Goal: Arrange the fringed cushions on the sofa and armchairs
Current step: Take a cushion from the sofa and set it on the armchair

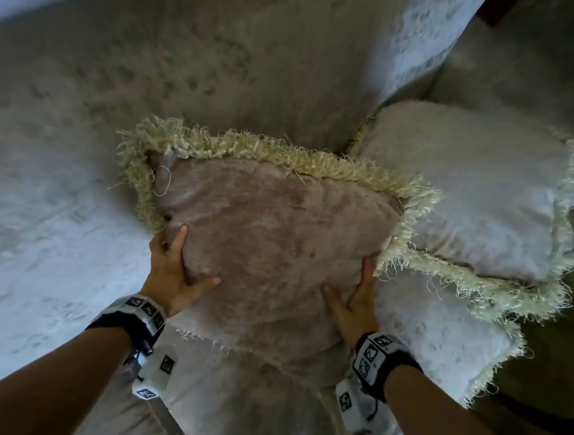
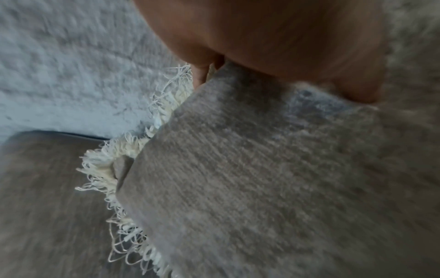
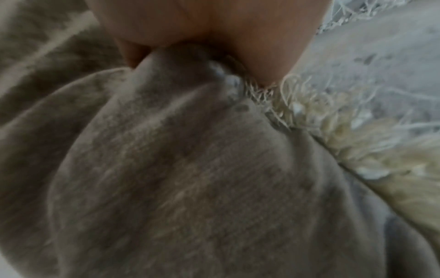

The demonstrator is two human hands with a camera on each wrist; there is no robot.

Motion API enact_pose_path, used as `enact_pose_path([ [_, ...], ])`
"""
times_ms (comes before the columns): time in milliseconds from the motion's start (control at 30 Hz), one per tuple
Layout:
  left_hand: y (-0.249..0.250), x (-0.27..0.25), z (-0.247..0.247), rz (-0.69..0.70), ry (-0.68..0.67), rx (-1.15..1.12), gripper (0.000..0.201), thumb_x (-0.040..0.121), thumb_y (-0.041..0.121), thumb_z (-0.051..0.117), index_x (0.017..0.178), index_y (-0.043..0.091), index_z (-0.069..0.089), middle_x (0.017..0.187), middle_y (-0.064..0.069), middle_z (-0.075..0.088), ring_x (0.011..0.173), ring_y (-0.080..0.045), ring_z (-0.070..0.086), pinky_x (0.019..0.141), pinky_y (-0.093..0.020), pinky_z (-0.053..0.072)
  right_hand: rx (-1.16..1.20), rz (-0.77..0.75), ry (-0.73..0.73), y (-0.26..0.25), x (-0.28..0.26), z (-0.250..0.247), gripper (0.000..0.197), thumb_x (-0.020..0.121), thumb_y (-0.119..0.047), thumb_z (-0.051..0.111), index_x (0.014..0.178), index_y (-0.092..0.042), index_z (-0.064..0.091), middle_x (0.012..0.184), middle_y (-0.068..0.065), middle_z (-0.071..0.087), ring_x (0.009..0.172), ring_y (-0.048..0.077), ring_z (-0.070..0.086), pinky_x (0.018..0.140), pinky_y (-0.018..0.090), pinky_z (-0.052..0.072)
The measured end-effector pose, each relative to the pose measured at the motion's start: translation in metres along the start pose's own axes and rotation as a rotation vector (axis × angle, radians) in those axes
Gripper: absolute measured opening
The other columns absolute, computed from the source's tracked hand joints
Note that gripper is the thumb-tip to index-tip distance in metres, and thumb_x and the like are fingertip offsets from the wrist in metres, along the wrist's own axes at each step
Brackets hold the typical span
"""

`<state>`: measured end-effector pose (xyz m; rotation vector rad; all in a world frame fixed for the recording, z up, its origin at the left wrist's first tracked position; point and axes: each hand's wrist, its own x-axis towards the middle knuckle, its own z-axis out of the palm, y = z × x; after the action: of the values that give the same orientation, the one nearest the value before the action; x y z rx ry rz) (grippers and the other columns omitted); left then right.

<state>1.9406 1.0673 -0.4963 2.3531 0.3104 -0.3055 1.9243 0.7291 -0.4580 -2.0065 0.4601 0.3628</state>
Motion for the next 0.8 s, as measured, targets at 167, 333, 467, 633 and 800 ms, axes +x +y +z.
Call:
enact_pose_path([
  [167,-0.004,0.014,0.012,-0.053,0.088,-0.020,0.132,0.048,0.039,0.095,0.152,0.019,0.015,0.147,-0.022,0.009,0.138,-0.042,0.019,0.115,-0.042,0.025,0.028,-0.035,0.014,0.005,0.011,-0.002,0.098,0.084,-0.028,0.073,0.151,-0.034,0.001,0.151,-0.009,0.022,0.133,0.006,0.028,0.112,0.032,0.028],
  [333,0.011,0.019,0.019,-0.081,0.019,-0.113,0.124,0.057,0.036,0.091,0.151,0.024,0.011,0.140,-0.017,0.018,0.124,-0.037,0.042,0.107,-0.038,0.034,0.033,0.022,0.032,0.010,0.017,-0.003,0.096,0.083,-0.025,0.074,0.148,-0.040,0.005,0.153,0.001,0.028,0.135,0.019,0.037,0.111,0.045,0.036],
  [467,0.015,0.004,0.009,-0.030,0.027,-0.158,0.114,0.059,0.036,0.091,0.147,0.031,0.018,0.136,-0.010,0.029,0.125,-0.029,0.041,0.104,-0.033,0.034,0.071,0.101,0.043,0.005,0.012,-0.008,0.090,0.085,-0.016,0.071,0.147,-0.036,0.009,0.142,0.007,0.046,0.125,0.023,0.050,0.105,0.049,0.044],
  [633,0.026,-0.037,-0.017,-0.035,0.019,-0.204,0.104,0.054,0.054,0.087,0.134,0.052,0.020,0.141,-0.003,0.036,0.128,-0.024,0.043,0.106,-0.041,0.040,-0.031,0.135,-0.033,-0.015,-0.009,-0.026,0.079,0.092,-0.017,0.064,0.151,-0.023,0.013,0.147,0.008,0.042,0.131,0.028,0.046,0.102,0.031,0.038],
  [800,0.040,-0.091,-0.044,-0.120,-0.010,-0.201,0.111,0.053,0.062,0.085,0.141,0.051,0.019,0.139,-0.001,0.038,0.126,-0.027,0.044,0.103,-0.046,0.042,-0.151,0.079,-0.169,-0.047,-0.041,-0.048,0.069,0.095,-0.013,0.058,0.150,-0.017,0.017,0.143,0.008,0.043,0.132,0.029,0.043,0.096,0.028,0.036],
])
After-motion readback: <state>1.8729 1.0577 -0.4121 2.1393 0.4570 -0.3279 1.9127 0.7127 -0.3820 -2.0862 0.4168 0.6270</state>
